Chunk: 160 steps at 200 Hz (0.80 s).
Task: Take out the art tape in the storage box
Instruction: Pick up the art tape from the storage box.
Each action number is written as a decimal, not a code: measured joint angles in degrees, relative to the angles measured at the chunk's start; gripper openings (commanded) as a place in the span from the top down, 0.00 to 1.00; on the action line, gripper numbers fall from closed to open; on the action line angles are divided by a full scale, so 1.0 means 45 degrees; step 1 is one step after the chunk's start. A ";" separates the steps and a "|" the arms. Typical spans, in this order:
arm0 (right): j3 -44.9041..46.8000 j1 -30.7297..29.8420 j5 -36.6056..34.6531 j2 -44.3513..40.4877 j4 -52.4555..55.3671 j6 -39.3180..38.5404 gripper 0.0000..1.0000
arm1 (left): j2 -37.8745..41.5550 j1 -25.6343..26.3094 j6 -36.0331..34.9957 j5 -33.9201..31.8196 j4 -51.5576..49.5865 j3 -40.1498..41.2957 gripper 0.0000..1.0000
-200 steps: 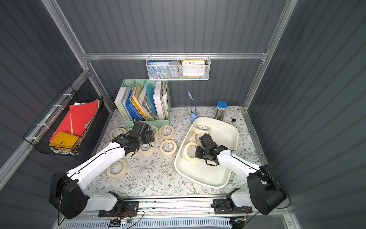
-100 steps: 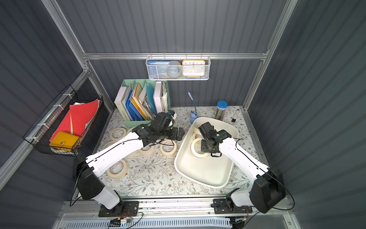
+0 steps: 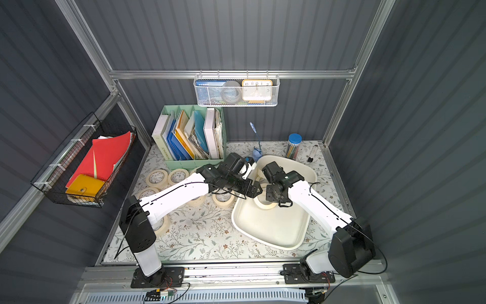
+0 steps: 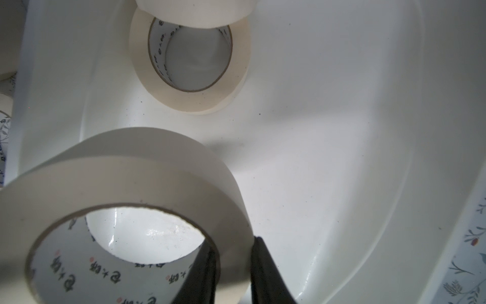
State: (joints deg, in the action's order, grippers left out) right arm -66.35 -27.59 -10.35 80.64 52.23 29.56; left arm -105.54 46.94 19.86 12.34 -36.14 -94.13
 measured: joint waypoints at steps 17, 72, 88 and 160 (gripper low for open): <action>-0.0049 0.0000 0.0155 -0.0083 -0.0068 0.0000 1.00 | -0.0306 0.0000 -0.0097 -0.0316 -0.0194 0.0000 0.08; -0.0039 -0.0282 0.0884 -0.0408 -0.0126 0.0112 1.00 | -0.0787 0.0000 -0.0408 -0.1141 -0.0335 -0.0291 0.18; -0.0010 -0.0495 0.1044 -0.0423 -0.0170 0.0189 1.00 | -0.1151 0.0000 -0.0505 -0.1205 -0.0248 -0.0495 0.36; 0.0049 -0.0733 0.1258 -0.0714 -0.0763 0.0335 1.00 | -0.1758 0.0189 -0.0549 -0.1831 -0.0335 -0.0500 1.00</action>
State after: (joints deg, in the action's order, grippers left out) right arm -66.13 -30.89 -4.69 77.43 48.80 31.07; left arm -113.45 47.79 17.39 4.10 -37.65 -96.38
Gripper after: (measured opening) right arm 0.242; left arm 0.237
